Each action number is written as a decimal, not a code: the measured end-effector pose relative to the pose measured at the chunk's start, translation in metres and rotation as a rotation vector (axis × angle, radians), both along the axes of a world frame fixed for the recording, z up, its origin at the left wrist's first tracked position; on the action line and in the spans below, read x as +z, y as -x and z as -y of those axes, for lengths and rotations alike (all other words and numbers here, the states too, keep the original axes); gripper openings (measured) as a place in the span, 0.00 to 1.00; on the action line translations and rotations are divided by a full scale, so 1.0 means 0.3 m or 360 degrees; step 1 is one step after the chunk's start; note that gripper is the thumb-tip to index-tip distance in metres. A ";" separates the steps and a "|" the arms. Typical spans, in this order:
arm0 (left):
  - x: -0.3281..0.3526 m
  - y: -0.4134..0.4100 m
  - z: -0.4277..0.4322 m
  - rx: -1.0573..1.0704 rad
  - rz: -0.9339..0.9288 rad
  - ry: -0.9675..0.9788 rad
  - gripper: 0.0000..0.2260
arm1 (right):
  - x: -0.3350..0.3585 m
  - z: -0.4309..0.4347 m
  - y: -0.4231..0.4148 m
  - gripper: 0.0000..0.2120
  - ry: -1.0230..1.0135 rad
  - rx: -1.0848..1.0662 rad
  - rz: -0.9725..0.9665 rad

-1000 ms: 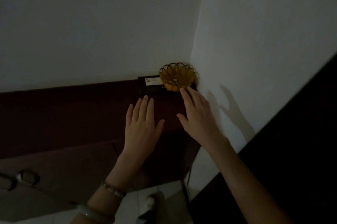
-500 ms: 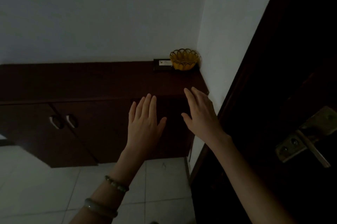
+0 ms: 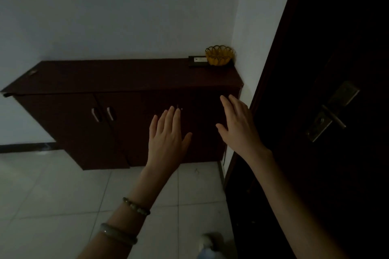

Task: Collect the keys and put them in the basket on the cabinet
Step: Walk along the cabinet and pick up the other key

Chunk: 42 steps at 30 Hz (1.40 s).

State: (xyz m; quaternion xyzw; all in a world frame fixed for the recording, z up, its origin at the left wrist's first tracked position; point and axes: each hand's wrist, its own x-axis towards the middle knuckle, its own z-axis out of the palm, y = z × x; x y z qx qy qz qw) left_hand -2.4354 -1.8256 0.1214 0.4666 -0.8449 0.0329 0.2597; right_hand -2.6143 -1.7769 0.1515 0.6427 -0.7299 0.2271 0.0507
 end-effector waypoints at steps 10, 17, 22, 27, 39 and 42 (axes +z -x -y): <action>0.001 -0.258 -0.351 -0.0004 0.0062 -0.0036 0.30 | 0.018 -0.358 -0.245 0.33 0.0010 0.0000 0.0029; 0.014 -0.303 -0.475 0.0014 0.0048 -0.0013 0.30 | 0.031 -0.490 -0.305 0.33 0.0025 0.0013 0.0038; 0.029 -0.310 -0.519 0.0067 0.0034 -0.0013 0.30 | 0.038 -0.516 -0.306 0.34 -0.0007 0.0082 0.0025; 0.036 -0.332 -0.544 0.0198 0.0011 -0.0031 0.30 | 0.040 -0.505 -0.322 0.34 -0.0036 0.0175 0.0026; 0.020 -0.603 -0.659 0.0782 0.0079 -0.0087 0.30 | 0.028 -0.400 -0.592 0.35 -0.0066 0.0780 0.0039; 0.002 -0.690 -0.694 0.0963 0.0119 -0.0103 0.30 | 0.017 -0.370 -0.685 0.35 -0.0028 0.0958 0.0050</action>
